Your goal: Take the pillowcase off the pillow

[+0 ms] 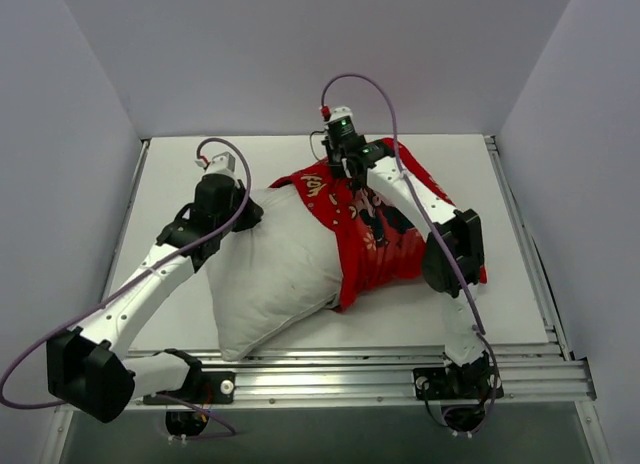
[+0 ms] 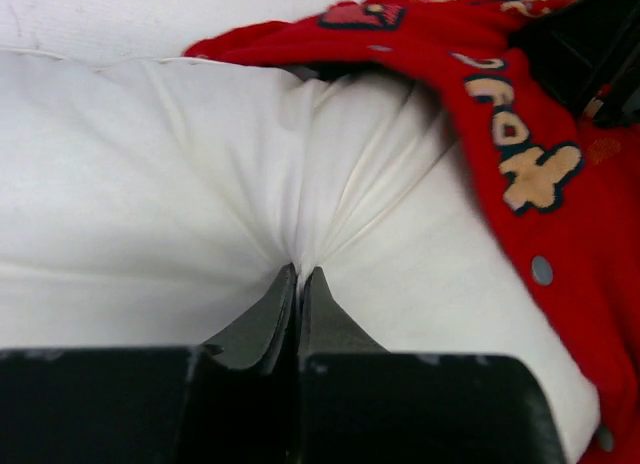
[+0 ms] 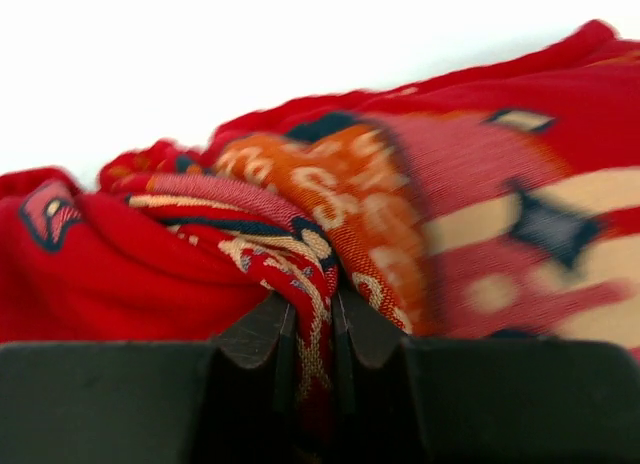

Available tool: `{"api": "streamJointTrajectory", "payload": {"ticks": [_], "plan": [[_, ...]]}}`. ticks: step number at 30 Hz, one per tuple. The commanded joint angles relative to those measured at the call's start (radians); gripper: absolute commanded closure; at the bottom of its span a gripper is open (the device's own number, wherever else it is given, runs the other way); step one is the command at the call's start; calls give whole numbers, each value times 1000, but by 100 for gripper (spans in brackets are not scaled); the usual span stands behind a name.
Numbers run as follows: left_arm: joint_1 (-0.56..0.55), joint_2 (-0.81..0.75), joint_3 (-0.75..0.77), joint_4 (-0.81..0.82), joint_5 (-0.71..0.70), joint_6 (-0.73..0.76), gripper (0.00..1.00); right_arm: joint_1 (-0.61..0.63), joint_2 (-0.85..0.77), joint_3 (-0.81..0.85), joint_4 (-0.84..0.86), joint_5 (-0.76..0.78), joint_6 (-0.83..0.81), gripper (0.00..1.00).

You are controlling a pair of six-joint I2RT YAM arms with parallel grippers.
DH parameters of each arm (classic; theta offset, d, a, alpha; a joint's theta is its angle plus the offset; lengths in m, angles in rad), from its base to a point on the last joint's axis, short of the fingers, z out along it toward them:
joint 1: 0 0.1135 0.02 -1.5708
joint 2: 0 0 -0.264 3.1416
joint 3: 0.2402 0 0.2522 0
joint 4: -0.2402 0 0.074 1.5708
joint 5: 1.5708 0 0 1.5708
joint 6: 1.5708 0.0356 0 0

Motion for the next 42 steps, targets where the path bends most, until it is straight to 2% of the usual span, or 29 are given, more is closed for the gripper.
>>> {"api": "streamJointTrajectory", "payload": {"ticks": [1, 6, 9, 11, 14, 17, 20, 21, 22, 24, 26, 27, 30, 33, 34, 38, 42], "plan": [[96, -133, 73, -276, -198, 96, 98, -233, -109, 12, -111, 267, 30, 100], [245, -234, 151, -337, -146, 147, 98, -449, -189, 75, -106, 221, 140, 100], [319, -273, 184, -375, -145, 175, 98, -513, -223, 83, -80, 190, 167, 100], [345, -288, 207, -385, -161, 190, 98, -513, -240, 101, -71, 187, 162, 100], [353, -282, 216, -386, -160, 190, 98, -505, -244, 103, -47, 95, 161, 100], [351, -232, 198, -319, -56, 157, 98, -447, -258, 47, 31, -92, 144, 100], [342, -141, 173, -230, 59, 112, 98, -340, -267, -10, 99, -186, 129, 100], [337, -118, 172, -190, 82, 101, 98, -312, -266, -17, 107, -216, 122, 91], [324, -84, 178, -178, 107, 84, 97, -288, -264, -17, 104, -217, 115, 86], [293, -73, 199, -138, 128, 81, 82, -235, -272, -24, 92, -207, 98, 72], [206, -79, 201, -100, 122, 116, 67, -215, -296, -53, 90, -200, 92, 56], [178, -84, 198, -49, 113, 130, 44, -205, -333, -101, 95, -168, 87, 45], [129, -58, 184, 38, 154, 129, 11, -200, -430, -228, 119, -108, 98, 30], [126, 21, 192, 123, 167, 104, 1, -200, -525, -317, 136, -66, 125, 19], [126, 52, 214, 143, 173, 106, 6, -200, -549, -375, 142, -57, 130, 17], [119, 215, 319, 249, 185, 118, 6, -197, -654, -489, 125, 19, 168, 7], [113, 402, 419, 312, 158, 136, 6, -192, -758, -589, 89, 111, 240, 6]]}}
